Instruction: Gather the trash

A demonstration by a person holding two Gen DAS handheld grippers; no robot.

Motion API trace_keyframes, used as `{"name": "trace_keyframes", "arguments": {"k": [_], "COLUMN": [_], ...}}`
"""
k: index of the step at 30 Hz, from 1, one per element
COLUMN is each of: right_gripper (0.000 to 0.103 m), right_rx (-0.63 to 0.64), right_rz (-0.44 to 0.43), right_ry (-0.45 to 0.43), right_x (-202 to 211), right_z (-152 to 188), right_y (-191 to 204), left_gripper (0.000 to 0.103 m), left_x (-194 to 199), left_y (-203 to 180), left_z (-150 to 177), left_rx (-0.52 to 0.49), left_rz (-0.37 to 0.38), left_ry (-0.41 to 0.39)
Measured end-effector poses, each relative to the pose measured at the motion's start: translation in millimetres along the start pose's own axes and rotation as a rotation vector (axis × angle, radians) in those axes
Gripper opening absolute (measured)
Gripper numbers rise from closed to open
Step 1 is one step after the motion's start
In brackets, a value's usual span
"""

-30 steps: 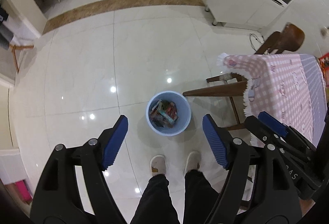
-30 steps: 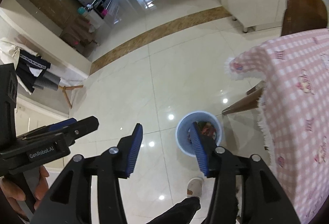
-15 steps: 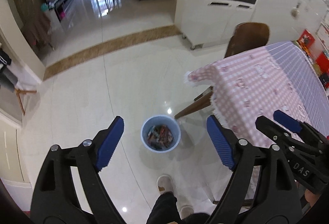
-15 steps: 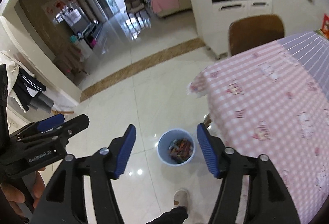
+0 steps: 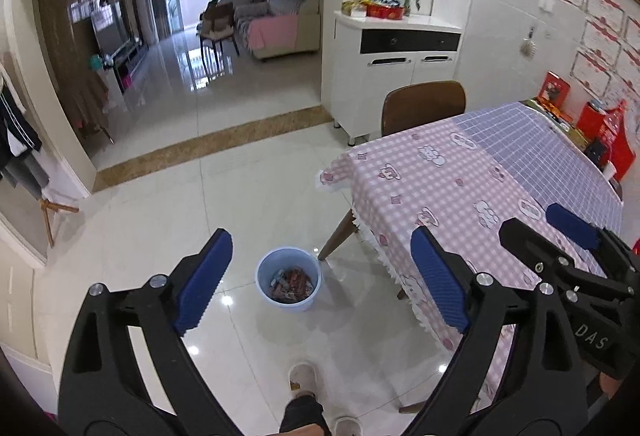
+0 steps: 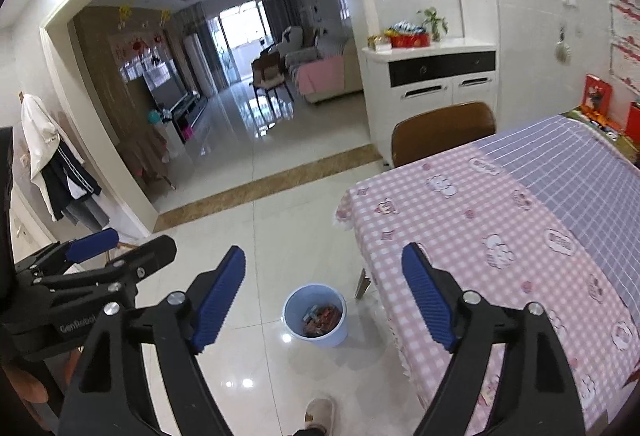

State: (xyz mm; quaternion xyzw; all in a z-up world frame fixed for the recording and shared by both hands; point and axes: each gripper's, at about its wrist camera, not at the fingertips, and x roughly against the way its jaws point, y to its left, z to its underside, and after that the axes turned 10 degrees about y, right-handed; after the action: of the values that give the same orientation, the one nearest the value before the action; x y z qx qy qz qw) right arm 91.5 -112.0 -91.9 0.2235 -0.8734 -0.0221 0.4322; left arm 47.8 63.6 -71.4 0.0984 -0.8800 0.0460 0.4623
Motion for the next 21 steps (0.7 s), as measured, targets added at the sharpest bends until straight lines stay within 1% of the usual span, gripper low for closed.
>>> {"name": "trace_keyframes", "arguments": {"k": [2, 4, 6, 10, 14, 21], "right_gripper": [0.082, 0.084, 0.085, 0.09, 0.091, 0.092], "right_rx": [-0.008, -0.008, -0.004, -0.001, 0.011, 0.006], "right_rz": [0.006, 0.024, 0.037, 0.066, 0.079, 0.104], "right_ry": [-0.017, -0.043, -0.067, -0.115, -0.139, -0.184], "right_x": [20.6, 40.4, 55.2, 82.3, 98.4, 119.7], "right_z": [6.9, 13.3, 19.1, 31.6, 39.9, 50.6], "right_y": [-1.0, -1.7, -1.0, 3.6, 14.6, 39.0], "left_gripper": [0.09, 0.093, 0.093, 0.094, 0.094, 0.094], "left_x": [21.2, 37.4, 52.2, 76.1, 93.3, 124.0], "left_y": [-7.9, -11.3, -13.5, -17.4, -14.4, 6.5], "left_z": [6.7, 11.8, 15.6, 25.9, 33.7, 45.6], "left_rx": [-0.011, -0.014, -0.01, -0.026, -0.033, -0.048], "left_rz": [-0.018, -0.02, -0.017, -0.026, -0.022, -0.009], "left_ry": [-0.036, -0.07, -0.094, -0.138, -0.16, -0.21]}}
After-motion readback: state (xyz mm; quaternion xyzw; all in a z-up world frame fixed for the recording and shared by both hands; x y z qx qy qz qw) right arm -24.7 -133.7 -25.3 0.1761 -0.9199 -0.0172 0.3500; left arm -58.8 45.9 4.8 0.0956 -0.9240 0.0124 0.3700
